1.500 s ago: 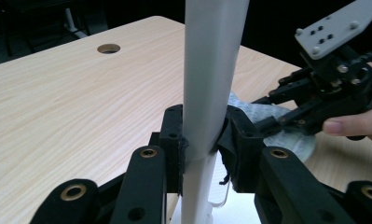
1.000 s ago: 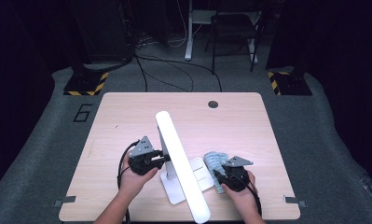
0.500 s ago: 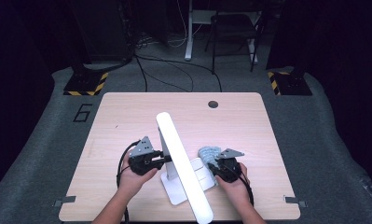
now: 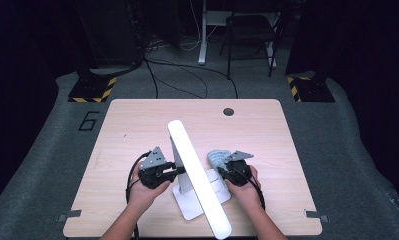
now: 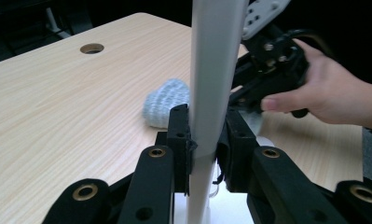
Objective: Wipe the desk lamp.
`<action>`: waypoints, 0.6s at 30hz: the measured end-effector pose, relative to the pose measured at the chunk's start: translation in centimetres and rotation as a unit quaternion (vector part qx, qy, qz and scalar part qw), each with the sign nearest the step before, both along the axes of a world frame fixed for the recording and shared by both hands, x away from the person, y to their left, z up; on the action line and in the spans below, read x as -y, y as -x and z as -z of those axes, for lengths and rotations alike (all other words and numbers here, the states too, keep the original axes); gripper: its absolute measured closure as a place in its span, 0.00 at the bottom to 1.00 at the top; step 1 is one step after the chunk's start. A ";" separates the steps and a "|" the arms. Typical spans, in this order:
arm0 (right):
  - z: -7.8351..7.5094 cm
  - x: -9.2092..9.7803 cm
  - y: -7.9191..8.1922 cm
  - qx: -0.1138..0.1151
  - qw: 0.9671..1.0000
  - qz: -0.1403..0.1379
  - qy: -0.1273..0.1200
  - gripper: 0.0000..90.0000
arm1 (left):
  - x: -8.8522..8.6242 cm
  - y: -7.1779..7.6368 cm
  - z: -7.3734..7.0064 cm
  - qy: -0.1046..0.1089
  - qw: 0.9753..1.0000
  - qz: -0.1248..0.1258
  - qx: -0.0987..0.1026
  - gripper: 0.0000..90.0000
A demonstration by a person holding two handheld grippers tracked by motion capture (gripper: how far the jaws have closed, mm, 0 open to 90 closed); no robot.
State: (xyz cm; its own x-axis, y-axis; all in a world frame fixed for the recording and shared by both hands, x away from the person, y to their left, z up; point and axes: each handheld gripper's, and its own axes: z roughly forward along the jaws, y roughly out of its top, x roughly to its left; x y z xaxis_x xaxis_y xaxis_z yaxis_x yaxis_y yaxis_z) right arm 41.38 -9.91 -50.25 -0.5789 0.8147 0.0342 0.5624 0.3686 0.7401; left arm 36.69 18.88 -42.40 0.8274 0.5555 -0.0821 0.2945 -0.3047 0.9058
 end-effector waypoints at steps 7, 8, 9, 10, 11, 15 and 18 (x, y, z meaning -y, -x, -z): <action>0.0 2.2 3.6 -0.013 1.000 -0.012 -0.011 0.77 | 0.0 0.0 0.0 -0.001 1.000 -0.011 -0.001 0.84; 0.0 2.6 4.2 -0.014 1.000 -0.015 -0.011 0.77 | 0.0 0.0 0.0 0.001 1.000 -0.011 -0.002 0.84; 0.0 2.9 4.7 -0.016 1.000 -0.015 -0.012 0.77 | 0.1 0.0 0.0 0.002 1.000 -0.012 -0.002 0.84; -0.1 3.1 5.3 -0.017 1.000 -0.018 -0.011 0.77 | 0.1 0.0 0.0 0.001 1.000 -0.013 -0.002 0.84; -0.1 3.5 5.8 -0.019 1.000 -0.022 -0.007 0.77 | 0.1 0.0 0.0 0.001 1.000 -0.010 -0.002 0.84; -0.1 3.9 6.6 -0.017 0.999 -0.026 -0.007 0.77 | 0.0 -0.1 0.1 0.005 1.000 -0.005 0.003 0.84; 0.2 3.8 5.9 -0.023 0.999 -0.015 -0.027 0.77 | -0.1 -0.1 0.1 0.006 1.000 0.002 0.002 0.85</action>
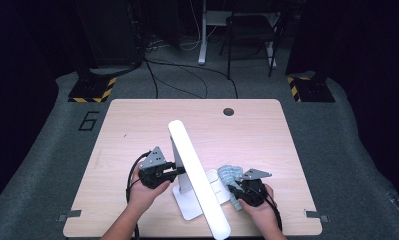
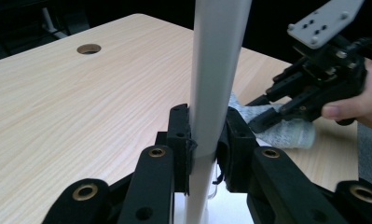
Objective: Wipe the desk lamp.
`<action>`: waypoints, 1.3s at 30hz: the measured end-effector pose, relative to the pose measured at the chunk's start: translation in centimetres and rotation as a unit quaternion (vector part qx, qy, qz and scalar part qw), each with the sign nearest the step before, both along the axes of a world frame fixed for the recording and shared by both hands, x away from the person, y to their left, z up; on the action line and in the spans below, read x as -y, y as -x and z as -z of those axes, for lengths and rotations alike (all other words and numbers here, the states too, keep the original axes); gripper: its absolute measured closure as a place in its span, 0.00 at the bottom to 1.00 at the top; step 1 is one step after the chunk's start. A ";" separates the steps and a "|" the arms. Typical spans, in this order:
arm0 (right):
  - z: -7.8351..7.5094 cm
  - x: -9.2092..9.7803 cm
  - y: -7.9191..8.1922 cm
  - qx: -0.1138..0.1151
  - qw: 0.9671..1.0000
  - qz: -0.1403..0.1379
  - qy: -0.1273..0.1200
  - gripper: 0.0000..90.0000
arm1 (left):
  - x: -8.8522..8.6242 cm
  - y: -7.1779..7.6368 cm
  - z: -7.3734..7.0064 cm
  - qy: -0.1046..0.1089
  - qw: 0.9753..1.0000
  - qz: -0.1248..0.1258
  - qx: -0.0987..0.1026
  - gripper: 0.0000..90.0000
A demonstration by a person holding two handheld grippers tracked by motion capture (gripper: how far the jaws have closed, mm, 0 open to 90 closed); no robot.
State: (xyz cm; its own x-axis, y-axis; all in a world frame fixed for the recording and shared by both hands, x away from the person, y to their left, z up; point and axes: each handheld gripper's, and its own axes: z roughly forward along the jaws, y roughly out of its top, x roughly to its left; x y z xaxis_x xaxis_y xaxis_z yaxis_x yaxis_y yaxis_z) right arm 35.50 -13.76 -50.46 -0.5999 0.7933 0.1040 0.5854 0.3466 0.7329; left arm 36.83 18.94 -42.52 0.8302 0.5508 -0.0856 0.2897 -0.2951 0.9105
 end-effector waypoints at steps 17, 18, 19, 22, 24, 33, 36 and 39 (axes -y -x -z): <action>0.5 -2.5 -4.2 0.010 0.999 0.025 -0.017 0.76 | -0.1 -0.3 0.0 0.000 1.000 0.021 0.000 0.85; 0.4 -2.7 -4.4 0.007 0.999 0.027 -0.016 0.76 | -0.1 -0.2 0.0 -0.001 1.000 0.021 -0.001 0.85; 0.5 -2.8 -4.8 0.012 0.999 0.027 -0.014 0.76 | -0.1 -0.2 0.0 0.000 1.000 0.021 0.000 0.85; 0.4 -3.2 -5.2 0.012 0.999 0.033 -0.013 0.76 | -0.1 -0.2 -0.1 -0.003 1.000 0.017 0.001 0.85; 0.2 -3.5 -5.3 0.021 0.999 0.032 -0.002 0.76 | -0.1 -0.1 -0.1 -0.007 1.000 0.016 -0.001 0.85; -1.8 -2.7 -3.4 0.039 0.999 0.013 -0.030 0.76 | 0.0 0.0 -0.1 -0.005 1.000 0.003 -0.003 0.85; -2.3 -3.0 -1.8 0.045 0.999 -0.004 -0.028 0.76 | 0.1 0.0 -0.1 -0.005 1.000 0.001 0.000 0.85; -2.2 -3.7 -0.1 0.045 0.999 -0.021 -0.014 0.75 | 0.1 0.0 -0.1 -0.005 1.000 -0.001 0.000 0.85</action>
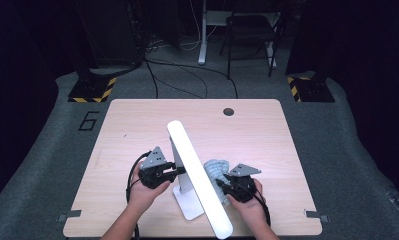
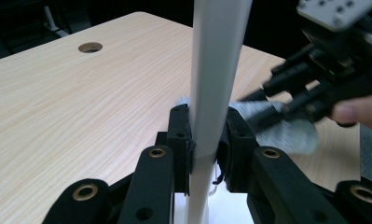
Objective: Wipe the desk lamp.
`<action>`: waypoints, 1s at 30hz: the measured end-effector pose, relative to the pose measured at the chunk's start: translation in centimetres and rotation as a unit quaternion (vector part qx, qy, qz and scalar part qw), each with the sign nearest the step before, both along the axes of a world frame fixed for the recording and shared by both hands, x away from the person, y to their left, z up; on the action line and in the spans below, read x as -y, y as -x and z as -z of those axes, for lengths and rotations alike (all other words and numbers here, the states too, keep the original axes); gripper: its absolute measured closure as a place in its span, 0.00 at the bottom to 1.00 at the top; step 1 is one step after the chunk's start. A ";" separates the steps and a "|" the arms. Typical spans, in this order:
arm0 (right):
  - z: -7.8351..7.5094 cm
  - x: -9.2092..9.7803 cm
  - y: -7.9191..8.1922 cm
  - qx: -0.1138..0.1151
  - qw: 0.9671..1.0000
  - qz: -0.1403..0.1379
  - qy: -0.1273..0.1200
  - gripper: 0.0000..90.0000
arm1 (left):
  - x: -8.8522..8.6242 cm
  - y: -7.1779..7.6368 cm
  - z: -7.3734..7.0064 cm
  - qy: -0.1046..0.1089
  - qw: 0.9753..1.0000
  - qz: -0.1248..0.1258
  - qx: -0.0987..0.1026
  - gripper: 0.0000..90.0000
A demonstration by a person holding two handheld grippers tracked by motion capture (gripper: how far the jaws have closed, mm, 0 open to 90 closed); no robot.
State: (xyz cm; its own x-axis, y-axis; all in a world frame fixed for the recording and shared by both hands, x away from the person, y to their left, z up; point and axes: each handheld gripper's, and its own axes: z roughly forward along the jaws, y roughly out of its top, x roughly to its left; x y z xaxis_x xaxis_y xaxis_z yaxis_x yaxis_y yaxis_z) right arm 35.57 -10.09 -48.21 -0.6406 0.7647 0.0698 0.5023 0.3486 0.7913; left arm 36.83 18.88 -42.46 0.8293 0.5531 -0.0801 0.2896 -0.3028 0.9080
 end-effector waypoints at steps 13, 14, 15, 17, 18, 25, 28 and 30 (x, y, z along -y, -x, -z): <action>2.2 -1.0 1.6 -0.026 1.000 0.003 0.002 0.46 | 0.0 0.1 0.0 0.003 1.000 -0.003 -0.003 0.85; 2.3 -1.1 1.7 -0.023 1.000 0.003 0.001 0.43 | 0.0 0.1 0.0 0.003 1.000 -0.002 -0.004 0.84; 2.4 -1.3 1.8 -0.014 1.000 0.001 0.009 0.43 | -0.1 0.1 0.0 0.003 1.000 -0.003 -0.004 0.84; 2.5 -1.6 2.0 0.001 0.999 -0.003 0.032 0.46 | -0.1 0.1 0.0 0.003 1.000 -0.003 -0.005 0.84; 2.5 -1.8 2.2 0.008 0.999 0.000 0.051 0.48 | -0.1 0.1 0.0 0.004 1.000 -0.002 -0.006 0.84; 2.2 -1.1 2.1 -0.006 1.000 0.005 0.022 0.61 | -0.2 0.1 0.1 0.008 1.000 0.002 -0.011 0.82; 2.0 -0.8 2.1 -0.013 1.000 0.001 0.015 0.64 | -0.2 0.1 0.0 0.008 1.000 0.002 -0.011 0.83; 1.8 -0.7 2.2 -0.018 1.000 -0.005 0.001 0.65 | -0.3 0.1 0.0 0.007 1.000 0.002 -0.009 0.83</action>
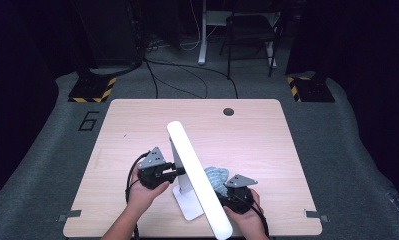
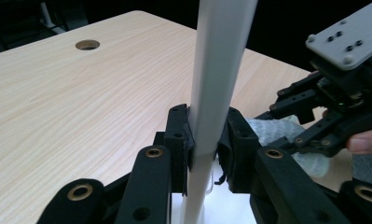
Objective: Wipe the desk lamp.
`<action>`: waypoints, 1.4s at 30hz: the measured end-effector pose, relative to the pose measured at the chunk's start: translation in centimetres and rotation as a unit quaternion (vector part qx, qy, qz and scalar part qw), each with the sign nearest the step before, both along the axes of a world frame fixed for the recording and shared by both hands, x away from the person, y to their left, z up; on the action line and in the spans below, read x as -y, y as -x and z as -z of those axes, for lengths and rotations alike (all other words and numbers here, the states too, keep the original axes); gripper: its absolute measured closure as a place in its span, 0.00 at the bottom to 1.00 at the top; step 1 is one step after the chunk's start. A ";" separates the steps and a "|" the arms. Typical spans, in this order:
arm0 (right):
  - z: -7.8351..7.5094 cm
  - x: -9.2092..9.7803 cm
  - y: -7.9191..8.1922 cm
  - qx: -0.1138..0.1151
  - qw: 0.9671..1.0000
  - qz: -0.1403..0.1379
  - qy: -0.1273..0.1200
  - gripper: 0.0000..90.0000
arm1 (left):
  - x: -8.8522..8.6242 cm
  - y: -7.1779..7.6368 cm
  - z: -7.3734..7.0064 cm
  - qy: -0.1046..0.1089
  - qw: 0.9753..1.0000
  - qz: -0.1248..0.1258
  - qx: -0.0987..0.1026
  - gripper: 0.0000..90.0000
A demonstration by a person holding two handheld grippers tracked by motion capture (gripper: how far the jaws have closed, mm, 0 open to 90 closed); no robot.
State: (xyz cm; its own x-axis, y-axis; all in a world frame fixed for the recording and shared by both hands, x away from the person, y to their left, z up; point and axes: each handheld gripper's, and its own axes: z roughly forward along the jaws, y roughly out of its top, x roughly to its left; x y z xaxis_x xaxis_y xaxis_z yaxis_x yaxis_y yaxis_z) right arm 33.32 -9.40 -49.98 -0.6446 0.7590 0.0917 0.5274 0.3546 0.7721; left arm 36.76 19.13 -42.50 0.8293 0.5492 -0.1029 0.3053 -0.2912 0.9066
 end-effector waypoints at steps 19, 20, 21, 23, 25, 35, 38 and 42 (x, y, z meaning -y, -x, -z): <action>0.6 -0.1 -1.8 0.004 1.000 -0.003 0.025 0.66 | 0.4 0.5 -0.2 -0.003 0.999 0.042 -0.014 0.73; 0.7 0.0 -2.2 0.010 1.000 -0.007 0.027 0.66 | 0.3 0.4 -0.2 -0.004 0.999 0.046 -0.015 0.73; 0.7 0.0 -2.4 0.010 1.000 -0.007 0.029 0.66 | 0.3 0.4 -0.1 0.001 0.999 0.047 -0.020 0.72; 0.6 -0.1 -2.9 0.008 1.000 -0.003 0.027 0.66 | 0.1 0.3 0.0 0.010 0.998 0.055 -0.025 0.70; 0.7 -0.1 -3.4 0.011 1.000 -0.001 0.026 0.66 | 0.0 0.2 0.0 0.012 0.997 0.066 -0.028 0.68; 0.8 -1.3 -4.9 0.012 1.000 0.012 0.012 0.65 | 1.0 0.7 0.0 0.000 0.992 0.129 -0.014 0.58; 0.8 -1.6 -5.0 0.020 1.000 0.011 0.018 0.65 | 1.0 0.8 -0.1 -0.003 0.991 0.135 -0.010 0.58; 0.8 -1.6 -5.0 0.015 1.000 0.015 0.010 0.65 | 0.9 0.7 0.0 0.002 0.989 0.145 -0.009 0.57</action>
